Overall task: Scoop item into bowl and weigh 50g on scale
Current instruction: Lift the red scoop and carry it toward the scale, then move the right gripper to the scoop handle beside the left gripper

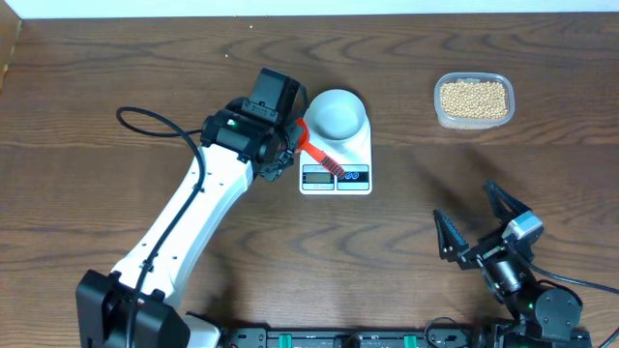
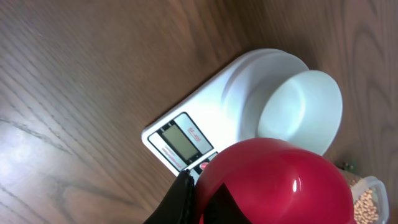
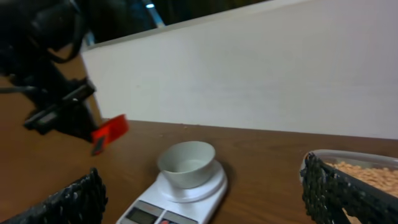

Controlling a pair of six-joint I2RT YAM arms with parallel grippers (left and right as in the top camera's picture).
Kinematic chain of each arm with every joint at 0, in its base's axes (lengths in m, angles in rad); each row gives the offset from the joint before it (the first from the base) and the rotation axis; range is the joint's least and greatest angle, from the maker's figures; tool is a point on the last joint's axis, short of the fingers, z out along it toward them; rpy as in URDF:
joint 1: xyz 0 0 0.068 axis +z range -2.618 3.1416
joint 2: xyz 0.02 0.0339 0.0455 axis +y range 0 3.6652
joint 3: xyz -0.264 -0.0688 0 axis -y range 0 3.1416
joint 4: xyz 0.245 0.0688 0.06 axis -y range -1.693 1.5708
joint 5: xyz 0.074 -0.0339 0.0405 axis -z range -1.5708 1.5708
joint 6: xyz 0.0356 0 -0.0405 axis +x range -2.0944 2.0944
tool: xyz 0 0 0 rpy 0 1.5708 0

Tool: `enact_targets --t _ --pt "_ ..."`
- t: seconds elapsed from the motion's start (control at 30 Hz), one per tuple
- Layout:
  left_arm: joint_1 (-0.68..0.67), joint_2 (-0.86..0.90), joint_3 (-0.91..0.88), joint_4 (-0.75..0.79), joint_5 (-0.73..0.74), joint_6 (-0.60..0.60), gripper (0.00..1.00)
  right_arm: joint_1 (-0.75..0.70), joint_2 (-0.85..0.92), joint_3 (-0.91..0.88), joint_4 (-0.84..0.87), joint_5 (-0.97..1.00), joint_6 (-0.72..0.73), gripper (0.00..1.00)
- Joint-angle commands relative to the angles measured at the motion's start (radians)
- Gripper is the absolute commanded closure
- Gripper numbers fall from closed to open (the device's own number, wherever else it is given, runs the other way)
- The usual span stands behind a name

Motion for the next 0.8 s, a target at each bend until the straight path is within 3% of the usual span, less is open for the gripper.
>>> enact_targets --t 0.0,0.27,0.53,0.77 --pt "-0.007 0.012 -0.009 0.005 -0.026 -0.052 0.93 0.008 0.066 0.104 0.006 -0.062 0.032 0.01" --pt "-0.009 0.012 -0.009 0.047 -0.027 -0.052 0.93 0.008 0.401 0.342 -0.006 -0.216 0.032 0.01" --pt "-0.009 0.012 -0.009 0.106 -0.027 -0.057 0.93 0.009 0.875 0.640 -0.100 -0.407 0.058 0.01" --pt "-0.009 0.012 -0.009 0.113 -0.090 -0.184 0.93 0.058 1.269 0.873 -0.274 -0.554 0.028 0.01"
